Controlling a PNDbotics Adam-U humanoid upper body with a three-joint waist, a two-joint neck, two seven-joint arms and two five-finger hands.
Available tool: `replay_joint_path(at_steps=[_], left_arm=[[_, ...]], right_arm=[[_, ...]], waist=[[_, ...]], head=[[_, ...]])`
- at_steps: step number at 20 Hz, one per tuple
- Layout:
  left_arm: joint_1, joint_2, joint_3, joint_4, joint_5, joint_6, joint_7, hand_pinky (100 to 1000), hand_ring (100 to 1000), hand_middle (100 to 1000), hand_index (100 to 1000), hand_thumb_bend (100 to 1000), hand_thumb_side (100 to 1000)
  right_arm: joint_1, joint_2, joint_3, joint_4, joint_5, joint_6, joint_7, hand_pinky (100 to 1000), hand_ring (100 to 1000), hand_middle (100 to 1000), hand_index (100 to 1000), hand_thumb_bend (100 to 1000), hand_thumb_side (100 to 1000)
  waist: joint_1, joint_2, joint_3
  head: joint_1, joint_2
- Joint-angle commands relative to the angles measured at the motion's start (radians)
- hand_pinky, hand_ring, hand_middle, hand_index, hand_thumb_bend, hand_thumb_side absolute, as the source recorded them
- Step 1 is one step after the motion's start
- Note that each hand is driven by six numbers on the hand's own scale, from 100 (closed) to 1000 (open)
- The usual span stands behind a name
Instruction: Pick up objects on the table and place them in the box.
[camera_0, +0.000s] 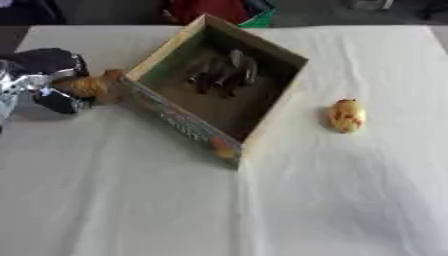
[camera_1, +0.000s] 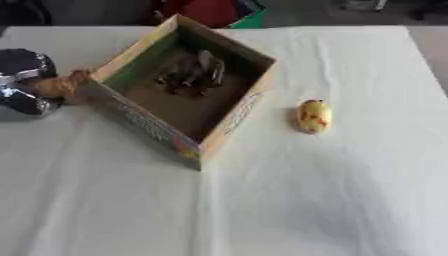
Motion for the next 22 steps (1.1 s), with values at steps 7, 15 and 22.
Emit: replay_joint_path(at_steps=[7, 15, 22], left_arm=[[-0.015, 0.033, 0.006, -0.033, -0.005, 0.035, 0.044, 314, 379, 235, 233, 100, 331], [-0.020, 0.050, 0.006, -0.044, -0.029, 0.066, 0.049, 257, 336, 183, 184, 100, 326], [-0.057, 0.054, -0.010, -0.138, -0.030, 0.100, -0.001, 254, 327, 167, 176, 100, 333]], right_arm=[[-0.004, -0.020, -0.005, -0.020, -0.003, 0.004, -0.002, 701, 1000, 562, 819, 100, 958], [0.000, -0.027, -0.004, -0.020, -0.011, 0.001, -0.004, 700, 1000, 564, 818, 100, 951], [0.009, -0.032, -0.006, -0.020, -0.018, 0.002, -0.006, 699, 1000, 565, 818, 100, 949]], waist=[[0.001, -0.043, 0.003], [0.001, -0.066, 0.010], [0.004, -0.087, 0.023]], head=[[-0.011, 0.012], [-0.019, 0.024], [-0.037, 0.040]])
